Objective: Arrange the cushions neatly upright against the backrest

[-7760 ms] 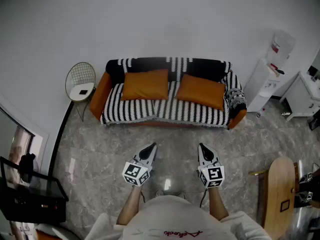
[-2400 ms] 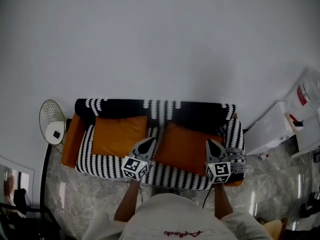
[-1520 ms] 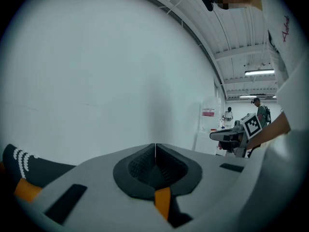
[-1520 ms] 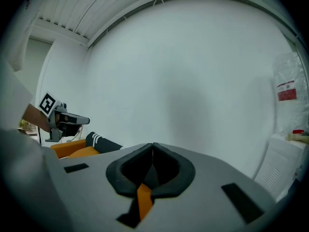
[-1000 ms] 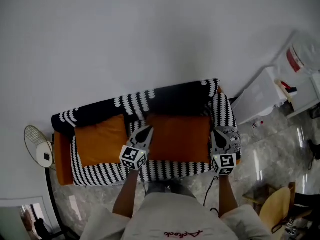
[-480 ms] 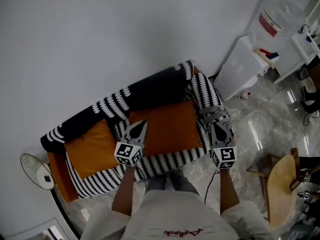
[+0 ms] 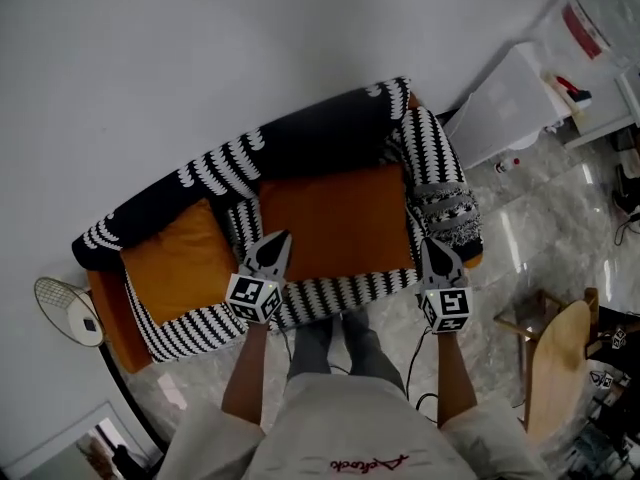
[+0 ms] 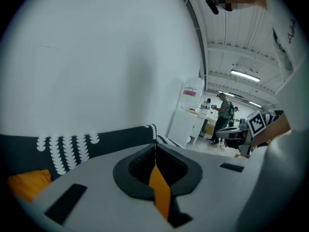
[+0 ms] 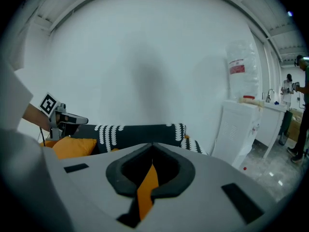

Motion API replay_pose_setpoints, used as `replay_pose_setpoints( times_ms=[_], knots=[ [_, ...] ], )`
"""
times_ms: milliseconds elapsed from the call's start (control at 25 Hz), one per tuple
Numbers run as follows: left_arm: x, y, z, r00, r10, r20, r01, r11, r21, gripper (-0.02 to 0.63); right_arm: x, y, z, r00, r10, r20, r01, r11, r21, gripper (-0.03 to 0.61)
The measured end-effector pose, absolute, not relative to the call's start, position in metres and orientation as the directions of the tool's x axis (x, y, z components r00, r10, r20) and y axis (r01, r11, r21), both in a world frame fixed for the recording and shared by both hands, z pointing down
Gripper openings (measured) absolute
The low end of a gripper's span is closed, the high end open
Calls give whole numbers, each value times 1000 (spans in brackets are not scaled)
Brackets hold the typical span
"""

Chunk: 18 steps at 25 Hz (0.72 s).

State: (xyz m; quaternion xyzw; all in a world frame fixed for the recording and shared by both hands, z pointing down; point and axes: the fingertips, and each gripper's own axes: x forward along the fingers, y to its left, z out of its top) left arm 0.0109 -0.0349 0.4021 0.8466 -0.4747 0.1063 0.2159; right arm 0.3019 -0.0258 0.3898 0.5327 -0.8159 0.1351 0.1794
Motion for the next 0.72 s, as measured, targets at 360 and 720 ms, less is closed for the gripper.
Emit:
replay_pose_setpoints(
  times_ms=[360, 720],
  knots=[
    [-24, -12, 496, 478, -733, 484, -875, -352, 331, 32, 283, -1, 490, -374, -724, 579, -912, 401, -88, 28],
    [-51, 2, 577, 447, -708, 547, -887, -274, 371, 32, 289, 1, 567, -373, -651, 661, -905, 411, -106, 28]
  ],
)
